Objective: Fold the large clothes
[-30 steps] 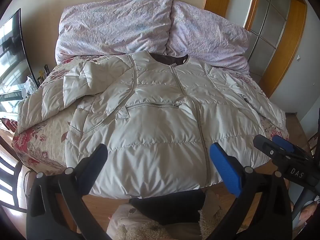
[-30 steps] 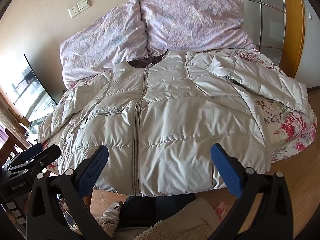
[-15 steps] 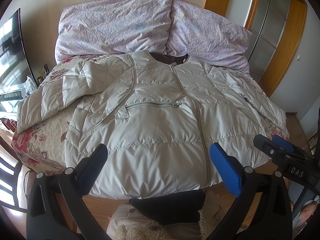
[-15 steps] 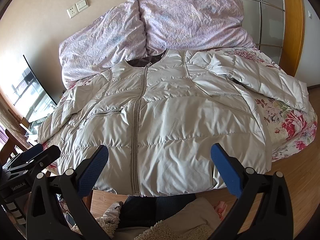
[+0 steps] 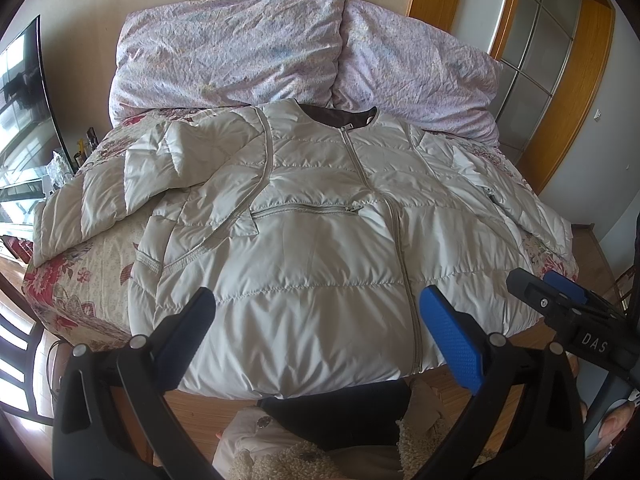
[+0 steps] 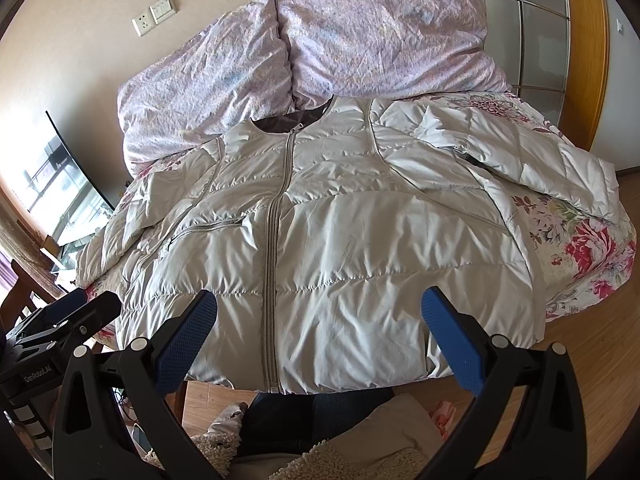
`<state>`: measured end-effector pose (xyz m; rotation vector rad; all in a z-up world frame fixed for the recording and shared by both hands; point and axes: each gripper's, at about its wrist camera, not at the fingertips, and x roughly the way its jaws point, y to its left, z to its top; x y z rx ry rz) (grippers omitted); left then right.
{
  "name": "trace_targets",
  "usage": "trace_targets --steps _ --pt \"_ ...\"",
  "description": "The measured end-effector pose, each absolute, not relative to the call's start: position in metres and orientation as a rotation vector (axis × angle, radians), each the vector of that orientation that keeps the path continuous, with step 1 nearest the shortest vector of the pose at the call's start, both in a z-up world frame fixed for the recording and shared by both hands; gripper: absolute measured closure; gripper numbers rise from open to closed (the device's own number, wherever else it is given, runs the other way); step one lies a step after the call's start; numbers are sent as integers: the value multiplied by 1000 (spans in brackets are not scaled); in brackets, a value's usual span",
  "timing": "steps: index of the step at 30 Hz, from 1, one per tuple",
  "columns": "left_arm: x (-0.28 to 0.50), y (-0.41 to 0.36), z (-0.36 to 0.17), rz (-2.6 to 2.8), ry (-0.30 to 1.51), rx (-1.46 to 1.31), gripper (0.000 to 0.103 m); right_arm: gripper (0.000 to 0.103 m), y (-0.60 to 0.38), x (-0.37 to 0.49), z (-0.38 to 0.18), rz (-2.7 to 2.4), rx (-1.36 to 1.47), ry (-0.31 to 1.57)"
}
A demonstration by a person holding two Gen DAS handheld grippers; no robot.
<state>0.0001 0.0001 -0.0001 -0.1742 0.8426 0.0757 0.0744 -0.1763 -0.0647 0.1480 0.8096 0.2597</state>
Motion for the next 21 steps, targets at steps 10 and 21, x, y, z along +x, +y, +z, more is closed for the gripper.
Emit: trace_targets --steps 10,21 --pt "0 0 0 75 844 -174 2 1 -177 76 -65 260 149 811" --pt "0 0 0 75 845 -174 2 1 -178 77 -65 261 150 813"
